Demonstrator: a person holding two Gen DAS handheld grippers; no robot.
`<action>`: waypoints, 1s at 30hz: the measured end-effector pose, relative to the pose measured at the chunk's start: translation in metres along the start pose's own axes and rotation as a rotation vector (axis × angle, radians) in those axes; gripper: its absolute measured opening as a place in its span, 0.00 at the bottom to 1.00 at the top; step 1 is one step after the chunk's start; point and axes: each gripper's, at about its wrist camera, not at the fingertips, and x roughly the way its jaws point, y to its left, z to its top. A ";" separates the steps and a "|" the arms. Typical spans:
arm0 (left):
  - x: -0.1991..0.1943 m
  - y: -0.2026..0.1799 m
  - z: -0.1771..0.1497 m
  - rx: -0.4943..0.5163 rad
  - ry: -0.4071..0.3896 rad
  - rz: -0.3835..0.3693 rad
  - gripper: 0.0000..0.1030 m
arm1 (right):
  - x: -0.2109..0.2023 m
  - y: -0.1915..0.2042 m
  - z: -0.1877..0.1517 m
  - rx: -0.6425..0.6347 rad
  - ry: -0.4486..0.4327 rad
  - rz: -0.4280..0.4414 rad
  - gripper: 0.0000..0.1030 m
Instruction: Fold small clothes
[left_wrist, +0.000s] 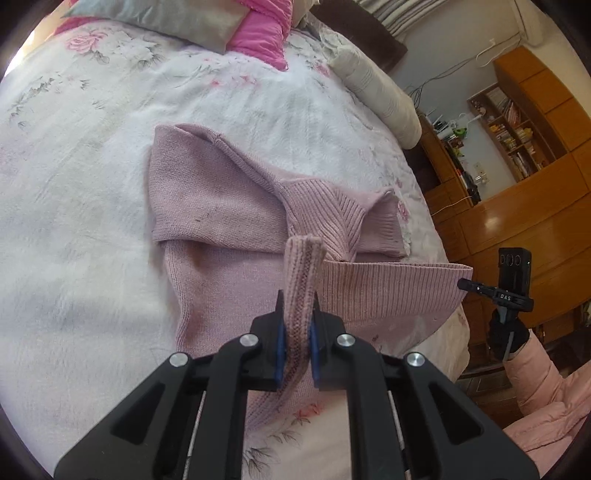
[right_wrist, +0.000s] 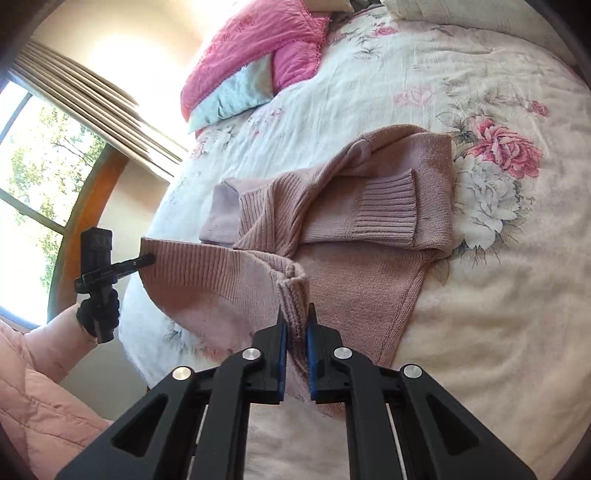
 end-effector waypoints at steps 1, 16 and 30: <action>-0.004 -0.001 0.005 -0.003 -0.020 -0.004 0.08 | -0.006 -0.002 0.003 0.014 -0.022 0.009 0.08; 0.065 0.017 0.145 -0.009 -0.141 0.163 0.09 | 0.049 -0.075 0.148 0.111 -0.095 -0.100 0.06; 0.073 0.044 0.073 -0.036 0.006 0.379 0.28 | 0.070 -0.081 0.054 0.186 0.042 -0.170 0.46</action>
